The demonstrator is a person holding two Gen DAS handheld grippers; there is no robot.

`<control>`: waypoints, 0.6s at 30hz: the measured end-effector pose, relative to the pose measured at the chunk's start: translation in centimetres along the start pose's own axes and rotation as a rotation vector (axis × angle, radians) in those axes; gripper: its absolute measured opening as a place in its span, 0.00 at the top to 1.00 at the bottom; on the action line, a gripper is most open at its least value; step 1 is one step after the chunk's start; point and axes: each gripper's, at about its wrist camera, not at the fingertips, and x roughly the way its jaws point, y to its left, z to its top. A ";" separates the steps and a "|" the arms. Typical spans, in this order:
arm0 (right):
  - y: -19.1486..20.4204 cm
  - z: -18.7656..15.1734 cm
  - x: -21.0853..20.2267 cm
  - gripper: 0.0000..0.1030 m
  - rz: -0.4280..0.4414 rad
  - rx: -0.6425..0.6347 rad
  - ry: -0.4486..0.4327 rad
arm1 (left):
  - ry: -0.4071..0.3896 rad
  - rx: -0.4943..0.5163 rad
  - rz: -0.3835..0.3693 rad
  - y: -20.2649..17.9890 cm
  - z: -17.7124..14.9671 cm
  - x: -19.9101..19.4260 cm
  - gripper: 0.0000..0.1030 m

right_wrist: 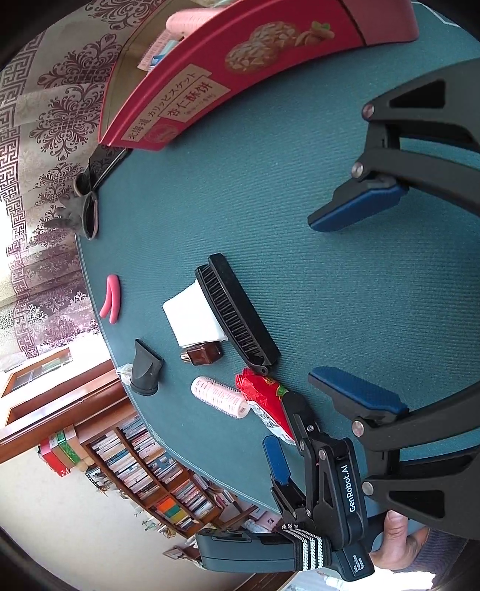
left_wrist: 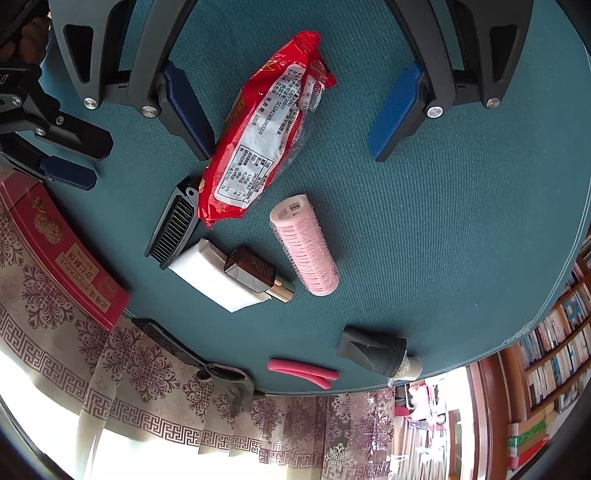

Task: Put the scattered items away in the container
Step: 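Grasp the red snack packet with the left tool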

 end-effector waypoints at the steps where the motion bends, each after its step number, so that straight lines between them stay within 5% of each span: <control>1: 0.0 0.0 0.1 0.23 -0.001 0.001 0.002 | -0.001 -0.004 -0.007 0.1 0.0 -0.2 0.31; 4: 0.1 0.2 0.3 0.23 0.002 0.003 0.010 | -0.002 -0.026 -0.024 0.6 -0.3 -0.7 0.50; 7: 0.4 0.4 0.6 0.23 0.003 -0.003 0.015 | -0.002 -0.056 -0.040 1.4 -0.6 -1.2 0.58; 18: 1.9 3.7 3.5 0.23 -0.034 0.004 0.015 | 0.000 -0.075 -0.031 2.6 -2.3 -2.6 0.63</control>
